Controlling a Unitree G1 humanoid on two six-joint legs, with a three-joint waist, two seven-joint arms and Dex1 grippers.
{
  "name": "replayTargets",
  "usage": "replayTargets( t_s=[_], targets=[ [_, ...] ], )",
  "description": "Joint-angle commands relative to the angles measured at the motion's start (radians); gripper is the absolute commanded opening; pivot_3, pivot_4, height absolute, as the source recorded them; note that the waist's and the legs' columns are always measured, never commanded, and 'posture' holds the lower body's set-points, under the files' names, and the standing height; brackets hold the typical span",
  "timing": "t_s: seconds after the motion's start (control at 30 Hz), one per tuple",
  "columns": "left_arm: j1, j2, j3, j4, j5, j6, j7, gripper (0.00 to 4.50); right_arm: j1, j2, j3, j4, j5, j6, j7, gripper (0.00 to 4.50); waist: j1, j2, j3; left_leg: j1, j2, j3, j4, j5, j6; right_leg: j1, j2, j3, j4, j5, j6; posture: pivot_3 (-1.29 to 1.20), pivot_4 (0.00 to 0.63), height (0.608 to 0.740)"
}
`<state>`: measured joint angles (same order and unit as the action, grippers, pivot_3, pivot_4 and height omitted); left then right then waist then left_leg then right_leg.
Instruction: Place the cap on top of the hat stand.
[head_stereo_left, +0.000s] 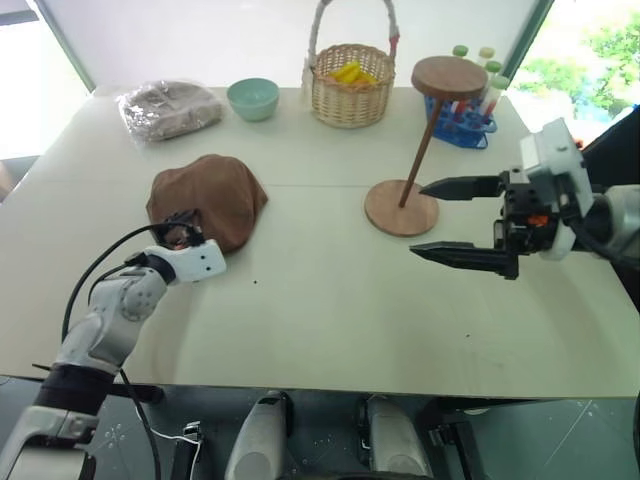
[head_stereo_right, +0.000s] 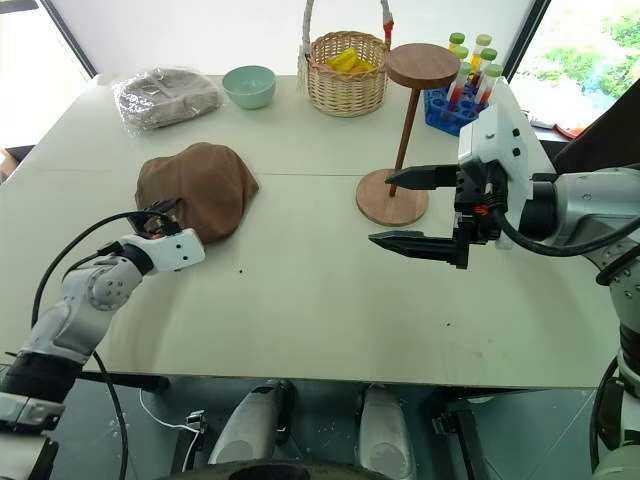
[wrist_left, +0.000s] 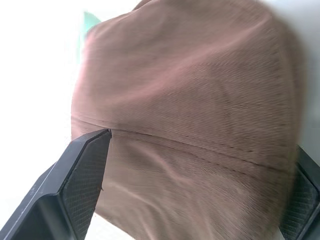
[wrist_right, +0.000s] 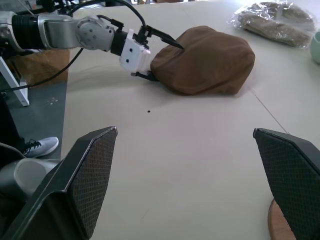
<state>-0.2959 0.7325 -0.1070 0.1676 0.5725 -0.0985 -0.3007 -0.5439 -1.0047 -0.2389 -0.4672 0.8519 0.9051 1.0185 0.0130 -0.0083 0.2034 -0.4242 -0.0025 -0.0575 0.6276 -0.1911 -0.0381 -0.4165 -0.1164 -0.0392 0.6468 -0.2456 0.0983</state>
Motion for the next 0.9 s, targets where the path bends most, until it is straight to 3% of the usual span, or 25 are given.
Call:
replayTargets(
  t_s=[0.03,0.1,0.3,0.33,0.63,0.77,0.9],
  targets=[
    [-0.021,-0.011,-0.034,0.099,0.036,0.013,0.036,4.21,-0.023,-0.009,-0.022,-0.013,0.02,-0.015,-0.011,4.5,0.0,0.0,0.0,0.0,0.0,0.0,0.0,0.0,0.0,0.0,0.0,0.0,0.0,0.0,0.0,0.0,0.15,0.74],
    [-0.031,-0.014,-0.04,0.119,0.031,0.012,0.048,3.49,-0.025,-0.008,-0.023,-0.014,0.023,-0.013,-0.018,4.5,-0.001,0.001,0.0,0.0,0.0,0.0,0.0,0.0,0.0,0.0,0.0,0.0,0.0,0.0,0.0,0.0,0.15,0.74],
    [-0.057,-0.001,-0.033,0.15,0.005,-0.018,0.065,0.34,-0.024,-0.017,-0.034,-0.014,0.039,-0.011,-0.03,4.5,0.0,0.001,-0.001,0.0,0.0,0.0,0.0,0.0,0.0,0.0,0.0,0.0,0.0,0.0,0.0,0.0,0.15,0.74],
    [-0.064,0.002,-0.028,0.156,0.001,-0.021,0.069,0.02,-0.027,-0.017,-0.035,-0.011,0.042,-0.008,-0.034,4.5,0.0,0.001,-0.001,0.0,0.0,0.0,0.0,0.0,0.0,0.0,0.0,0.0,0.0,0.0,0.0,0.0,0.15,0.74],
    [-0.243,0.079,0.073,0.11,-0.068,-0.065,0.109,0.02,-0.068,-0.062,-0.082,0.076,0.013,-0.009,-0.094,4.5,0.0,-0.002,0.001,-0.003,0.0,0.0,0.0,0.0,0.0,-0.003,0.0,0.0,-0.001,0.001,0.0,0.0,0.15,0.74],
    [-0.473,0.08,0.077,0.129,-0.13,-0.134,0.072,0.02,-0.087,-0.094,-0.155,0.133,0.023,0.005,-0.115,4.5,0.007,-0.003,0.002,-0.006,0.0,0.0,0.0,0.0,0.0,-0.004,0.0,0.0,-0.002,0.003,0.004,0.0,0.15,0.74],
    [-0.697,0.011,0.054,0.186,-0.184,-0.195,0.054,0.02,-0.087,-0.131,-0.236,0.157,0.04,0.019,-0.136,4.5,0.007,-0.003,0.002,-0.011,-0.001,0.0,0.002,0.0,0.0,-0.005,0.0,0.0,-0.008,0.008,0.012,0.0,0.15,0.74]
  ],
)
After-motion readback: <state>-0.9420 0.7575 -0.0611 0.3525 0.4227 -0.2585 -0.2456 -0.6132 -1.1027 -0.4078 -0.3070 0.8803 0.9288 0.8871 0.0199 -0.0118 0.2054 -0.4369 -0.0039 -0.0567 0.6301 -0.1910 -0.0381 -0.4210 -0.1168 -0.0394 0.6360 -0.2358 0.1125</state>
